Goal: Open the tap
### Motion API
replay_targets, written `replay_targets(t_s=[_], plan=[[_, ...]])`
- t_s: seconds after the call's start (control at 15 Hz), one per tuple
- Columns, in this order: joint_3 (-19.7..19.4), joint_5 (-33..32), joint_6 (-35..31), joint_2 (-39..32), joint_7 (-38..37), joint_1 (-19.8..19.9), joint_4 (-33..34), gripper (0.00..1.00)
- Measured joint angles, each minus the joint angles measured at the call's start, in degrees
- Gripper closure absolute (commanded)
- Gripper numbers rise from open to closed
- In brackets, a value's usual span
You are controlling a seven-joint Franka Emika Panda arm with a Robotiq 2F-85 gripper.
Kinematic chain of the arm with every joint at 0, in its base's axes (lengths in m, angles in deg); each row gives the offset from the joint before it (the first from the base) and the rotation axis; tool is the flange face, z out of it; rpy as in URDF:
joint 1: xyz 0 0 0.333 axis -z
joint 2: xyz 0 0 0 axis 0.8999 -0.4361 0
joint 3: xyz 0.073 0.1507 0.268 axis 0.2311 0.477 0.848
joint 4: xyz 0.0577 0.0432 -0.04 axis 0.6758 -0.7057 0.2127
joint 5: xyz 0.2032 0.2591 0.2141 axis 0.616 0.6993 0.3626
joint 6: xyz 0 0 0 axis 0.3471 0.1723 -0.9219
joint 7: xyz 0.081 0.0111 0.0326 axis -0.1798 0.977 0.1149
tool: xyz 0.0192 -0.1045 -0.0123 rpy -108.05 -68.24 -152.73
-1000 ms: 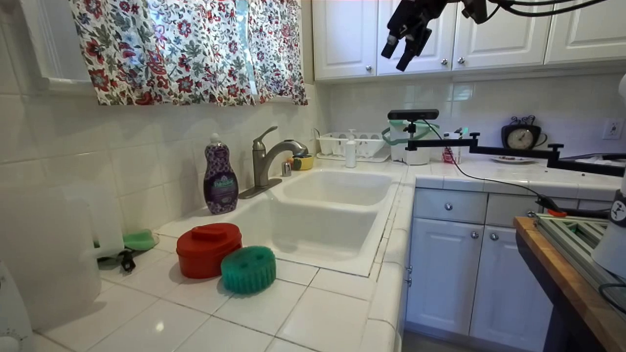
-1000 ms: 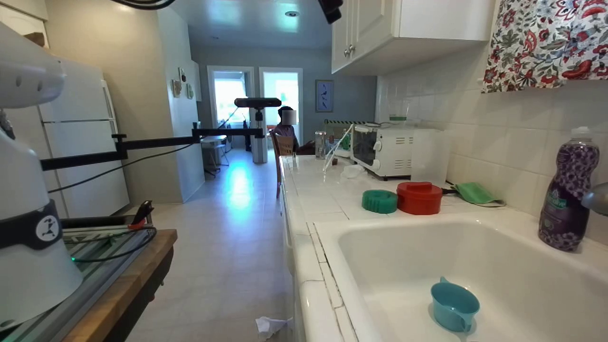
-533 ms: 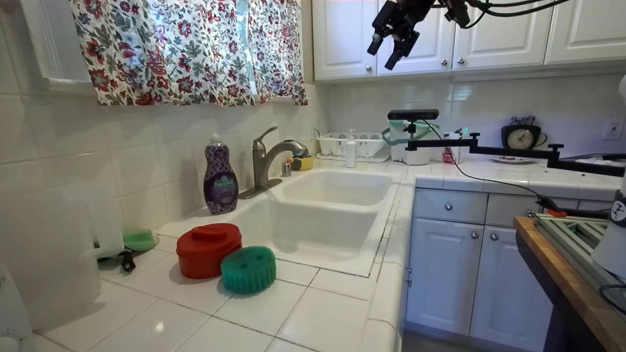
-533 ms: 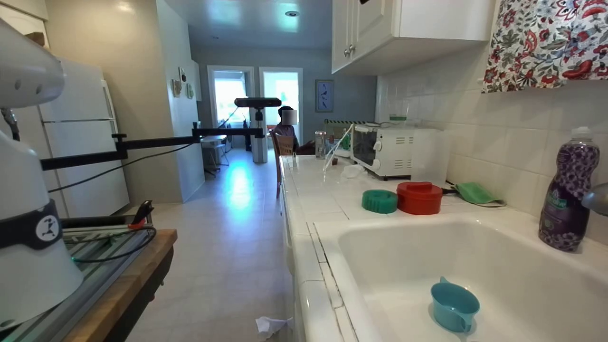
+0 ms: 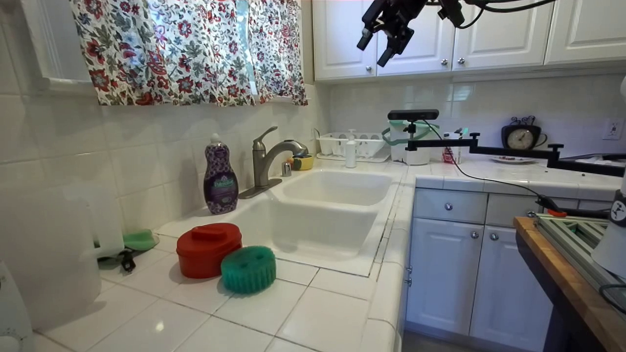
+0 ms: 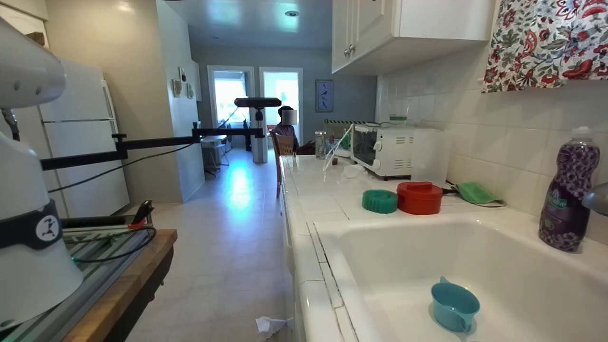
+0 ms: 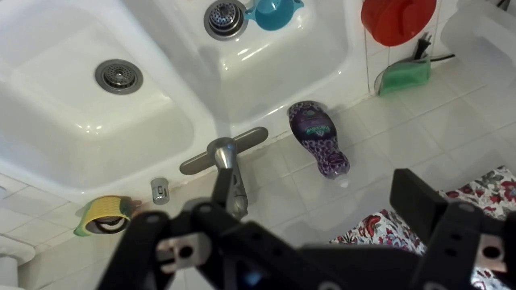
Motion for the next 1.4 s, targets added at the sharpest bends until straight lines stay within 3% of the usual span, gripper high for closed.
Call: replay_targets(t_s=[0.33,0.67,1.0,1.4], plan=[[-0.1,0.1,-11.0,-8.0,-5.2,4.9,3.3,0.0],[-3.9,5.4,-13.0,-19.0,-5.8,6.9,14.8,0.0],[-5.3,12.3,-9.2,-30.0,-7.1,6.7,29.2,0.0],[-7.5,15.5,3.5,-42.0,-13.4,7.5,46.6,0.0]])
